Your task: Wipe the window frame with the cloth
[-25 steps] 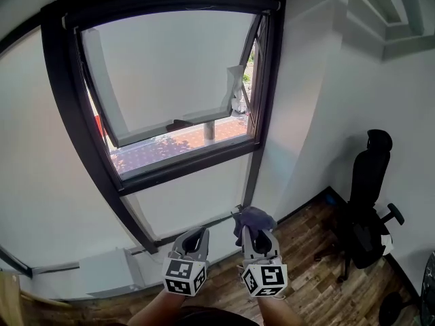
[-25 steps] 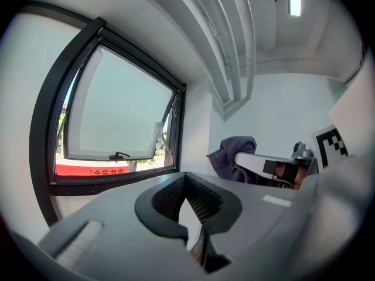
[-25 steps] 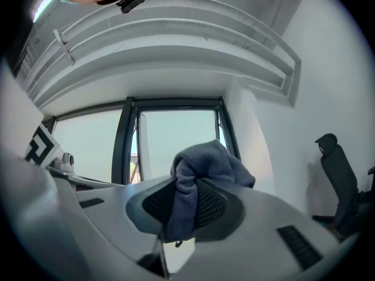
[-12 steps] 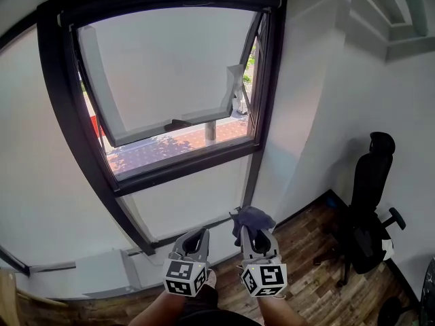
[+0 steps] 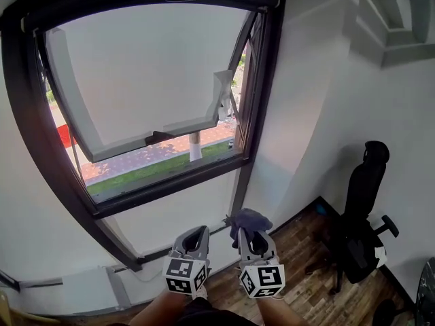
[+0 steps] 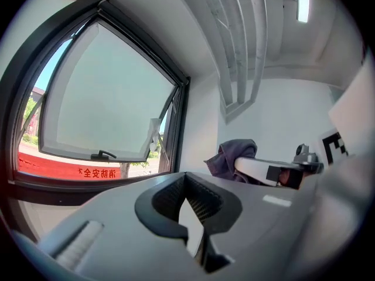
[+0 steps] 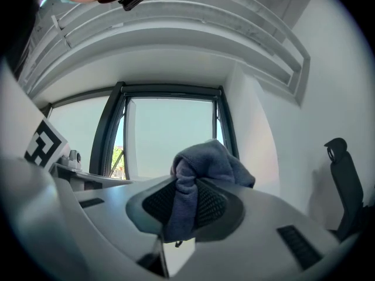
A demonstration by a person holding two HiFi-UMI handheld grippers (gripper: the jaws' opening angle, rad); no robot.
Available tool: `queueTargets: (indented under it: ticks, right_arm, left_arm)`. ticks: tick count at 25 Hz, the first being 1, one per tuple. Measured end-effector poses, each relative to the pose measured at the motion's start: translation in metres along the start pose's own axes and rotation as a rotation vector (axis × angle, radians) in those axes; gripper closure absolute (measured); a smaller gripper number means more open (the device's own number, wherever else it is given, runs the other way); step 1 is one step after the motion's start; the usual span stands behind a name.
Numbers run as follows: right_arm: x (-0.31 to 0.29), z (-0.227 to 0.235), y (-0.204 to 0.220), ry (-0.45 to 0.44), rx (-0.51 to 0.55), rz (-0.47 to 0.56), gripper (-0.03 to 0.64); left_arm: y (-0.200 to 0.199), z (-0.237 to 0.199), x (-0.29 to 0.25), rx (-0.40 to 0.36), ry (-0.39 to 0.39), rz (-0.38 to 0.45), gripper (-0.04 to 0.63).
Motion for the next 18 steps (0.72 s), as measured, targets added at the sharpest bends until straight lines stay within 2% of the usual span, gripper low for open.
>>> queueTargets:
  ticks: [11, 18]
  right_arm:
    - [-0.108, 0.011, 0.005, 0.010, -0.003, -0.022, 0.538]
    - [-0.182, 0.007, -0.001, 0.018, 0.009, 0.008, 0.538]
  left_arm:
    - [-0.022, -0.076, -0.072, 0.002, -0.001, -0.010, 0.588]
    - [-0.040, -0.134, -0.116, 0.000, 0.008, -0.004, 0.587]
Point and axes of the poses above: the fingertips, and each gripper's own axes: x backward along the fingers, z to its right, y out of its underside, the point moved 8 cm from there along x, backward along the fingers, and after that the axes turned 10 degrees about y, right-handed, at the moved point
